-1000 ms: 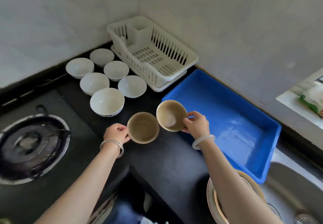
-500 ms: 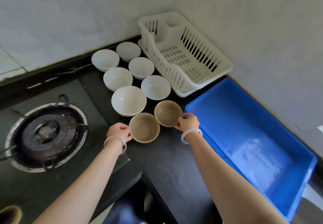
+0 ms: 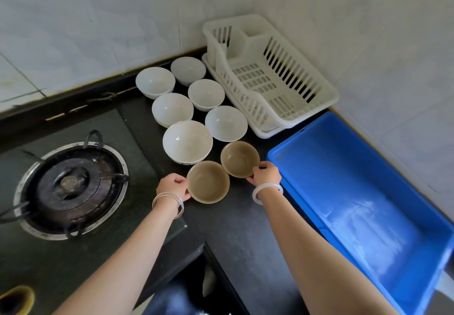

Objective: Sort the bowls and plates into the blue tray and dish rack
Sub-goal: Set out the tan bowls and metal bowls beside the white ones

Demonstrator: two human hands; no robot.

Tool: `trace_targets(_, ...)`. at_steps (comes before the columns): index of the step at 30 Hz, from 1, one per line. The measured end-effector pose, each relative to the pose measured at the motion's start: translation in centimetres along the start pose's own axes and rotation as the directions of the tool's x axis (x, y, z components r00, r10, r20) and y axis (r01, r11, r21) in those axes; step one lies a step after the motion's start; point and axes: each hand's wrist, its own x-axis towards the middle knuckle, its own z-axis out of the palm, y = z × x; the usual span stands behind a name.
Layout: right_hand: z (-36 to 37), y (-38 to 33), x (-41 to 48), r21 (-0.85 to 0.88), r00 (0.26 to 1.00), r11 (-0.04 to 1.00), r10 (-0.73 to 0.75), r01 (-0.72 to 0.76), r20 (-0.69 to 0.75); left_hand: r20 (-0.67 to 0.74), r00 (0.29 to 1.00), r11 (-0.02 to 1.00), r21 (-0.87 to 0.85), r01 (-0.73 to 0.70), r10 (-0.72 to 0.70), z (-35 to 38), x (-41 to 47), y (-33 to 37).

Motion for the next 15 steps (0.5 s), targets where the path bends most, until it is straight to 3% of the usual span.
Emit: trace_targets(15, -0.28, 0.28, -0.40, 0.077, 0.993, 0.995, 0.060, -0.068, 0.101, -0.023, 0.997, 0.996, 0.055, -0.069, 0.070, -0.12, -0.31, -0.05)
